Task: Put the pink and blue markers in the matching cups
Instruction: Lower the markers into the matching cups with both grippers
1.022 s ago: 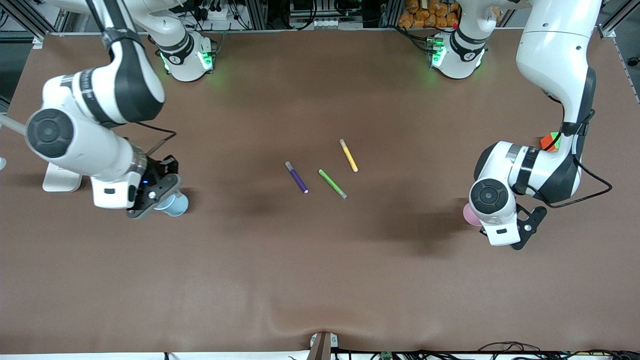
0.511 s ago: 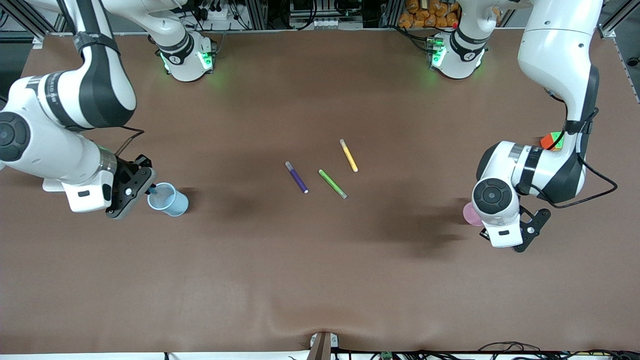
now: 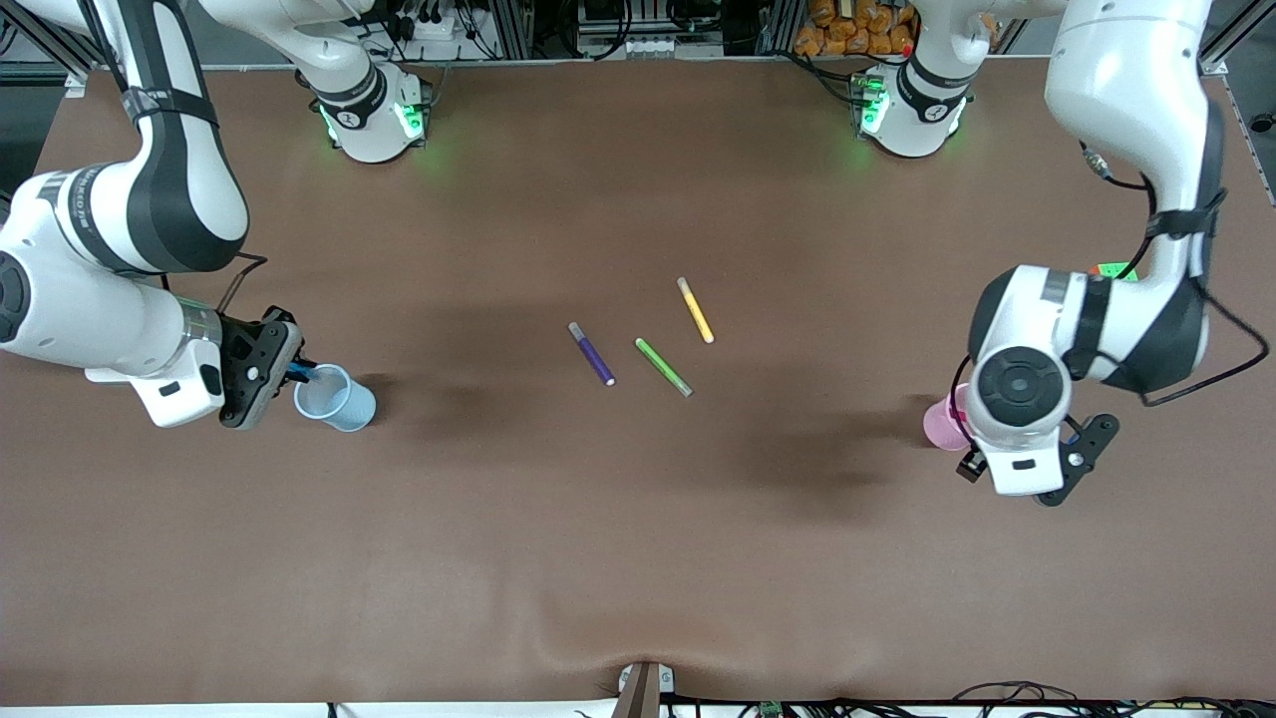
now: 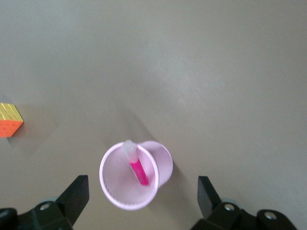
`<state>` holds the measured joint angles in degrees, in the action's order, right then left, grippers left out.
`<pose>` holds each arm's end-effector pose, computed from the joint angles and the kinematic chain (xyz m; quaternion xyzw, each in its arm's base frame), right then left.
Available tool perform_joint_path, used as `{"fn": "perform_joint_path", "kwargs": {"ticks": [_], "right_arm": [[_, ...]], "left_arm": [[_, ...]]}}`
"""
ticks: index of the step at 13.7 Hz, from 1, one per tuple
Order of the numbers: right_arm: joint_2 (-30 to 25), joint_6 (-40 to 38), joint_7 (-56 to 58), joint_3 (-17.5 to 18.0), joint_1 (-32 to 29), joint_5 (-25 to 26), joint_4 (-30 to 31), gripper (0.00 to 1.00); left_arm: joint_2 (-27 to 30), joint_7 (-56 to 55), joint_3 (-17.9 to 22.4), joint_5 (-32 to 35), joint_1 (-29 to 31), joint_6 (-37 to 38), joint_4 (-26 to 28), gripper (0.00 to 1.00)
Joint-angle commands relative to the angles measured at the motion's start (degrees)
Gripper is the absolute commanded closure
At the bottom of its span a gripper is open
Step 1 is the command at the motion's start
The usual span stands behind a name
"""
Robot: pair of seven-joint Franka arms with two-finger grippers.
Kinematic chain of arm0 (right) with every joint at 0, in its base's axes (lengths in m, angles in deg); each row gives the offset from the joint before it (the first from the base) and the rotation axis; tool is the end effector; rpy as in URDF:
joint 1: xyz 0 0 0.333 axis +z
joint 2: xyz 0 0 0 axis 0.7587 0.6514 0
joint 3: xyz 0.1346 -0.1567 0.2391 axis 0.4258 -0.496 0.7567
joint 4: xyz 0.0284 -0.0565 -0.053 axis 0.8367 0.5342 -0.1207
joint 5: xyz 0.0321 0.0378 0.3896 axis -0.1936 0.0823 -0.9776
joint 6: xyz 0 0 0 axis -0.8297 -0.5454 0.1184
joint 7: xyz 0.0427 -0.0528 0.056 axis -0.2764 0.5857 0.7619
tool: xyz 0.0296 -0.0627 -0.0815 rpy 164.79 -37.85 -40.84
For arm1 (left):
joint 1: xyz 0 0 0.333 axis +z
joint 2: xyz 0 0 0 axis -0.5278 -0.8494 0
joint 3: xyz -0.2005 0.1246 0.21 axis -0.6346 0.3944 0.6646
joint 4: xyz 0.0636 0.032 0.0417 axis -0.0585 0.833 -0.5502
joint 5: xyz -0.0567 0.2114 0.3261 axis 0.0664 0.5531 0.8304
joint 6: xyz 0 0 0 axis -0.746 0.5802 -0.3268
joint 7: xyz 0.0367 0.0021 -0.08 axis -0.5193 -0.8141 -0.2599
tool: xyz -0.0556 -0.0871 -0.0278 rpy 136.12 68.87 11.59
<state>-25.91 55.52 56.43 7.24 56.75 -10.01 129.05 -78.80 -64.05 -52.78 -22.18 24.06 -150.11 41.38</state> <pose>0.6157 0.0607 0.4217 -0.8386 -0.5341 0.0199 0.1053 0.6746 -0.1149 0.3595 -0.8966 -0.4024 -0.0399 0.1807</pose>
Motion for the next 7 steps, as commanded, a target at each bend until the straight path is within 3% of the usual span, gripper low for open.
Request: {"fn": "perform_joint_path", "kwargs": {"ticks": [1,7], "right_arm": [[-2.86,4.97,5.65,0.84,-1.85,-3.36,6.57,1.00],[-2.17,8.15,17.07,0.76,-3.00,-10.04,8.52,1.00]], "left_arm": [[3.90,7.99,0.00,-7.35,1.55,2.46,-0.73,0.00],[11.28,25.04,-0.17,-14.13,5.94,6.76,-0.73,0.00]]}}
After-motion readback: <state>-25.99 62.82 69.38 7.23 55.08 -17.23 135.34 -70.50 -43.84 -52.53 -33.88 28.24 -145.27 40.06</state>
